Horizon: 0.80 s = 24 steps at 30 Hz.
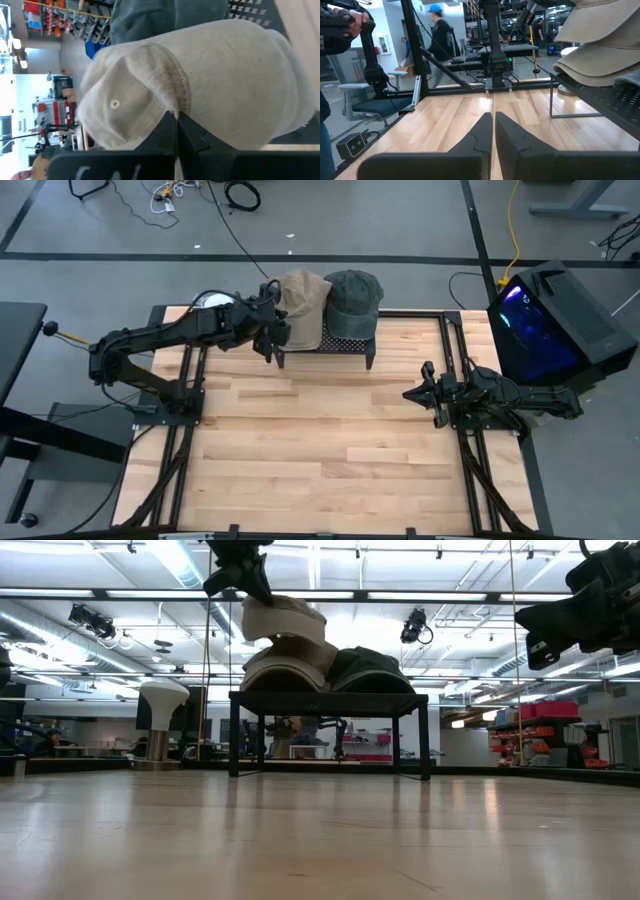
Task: Pick & Place hat
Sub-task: Stack the brown cap on the other brown cap on the shelf
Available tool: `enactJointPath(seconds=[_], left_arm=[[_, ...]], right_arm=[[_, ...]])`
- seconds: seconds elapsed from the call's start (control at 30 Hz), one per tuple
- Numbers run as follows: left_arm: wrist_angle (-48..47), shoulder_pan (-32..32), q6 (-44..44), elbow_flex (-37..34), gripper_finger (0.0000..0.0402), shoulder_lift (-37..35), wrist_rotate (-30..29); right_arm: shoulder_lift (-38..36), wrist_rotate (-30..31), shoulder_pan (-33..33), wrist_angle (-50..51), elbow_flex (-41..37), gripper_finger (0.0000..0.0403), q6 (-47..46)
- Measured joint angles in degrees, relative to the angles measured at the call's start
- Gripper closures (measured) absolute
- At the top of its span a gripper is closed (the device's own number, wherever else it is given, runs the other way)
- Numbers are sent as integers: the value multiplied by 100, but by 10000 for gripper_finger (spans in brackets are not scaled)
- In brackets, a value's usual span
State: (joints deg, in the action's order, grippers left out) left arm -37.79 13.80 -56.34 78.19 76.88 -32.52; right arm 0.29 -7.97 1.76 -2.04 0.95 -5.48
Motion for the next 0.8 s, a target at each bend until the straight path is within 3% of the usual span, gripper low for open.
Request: enactJointPath(seconds=[0.8], left_arm=[[174,409,-205,-51,399,319,473]], right_arm=[[-2,-2,0,0,0,378,0]])
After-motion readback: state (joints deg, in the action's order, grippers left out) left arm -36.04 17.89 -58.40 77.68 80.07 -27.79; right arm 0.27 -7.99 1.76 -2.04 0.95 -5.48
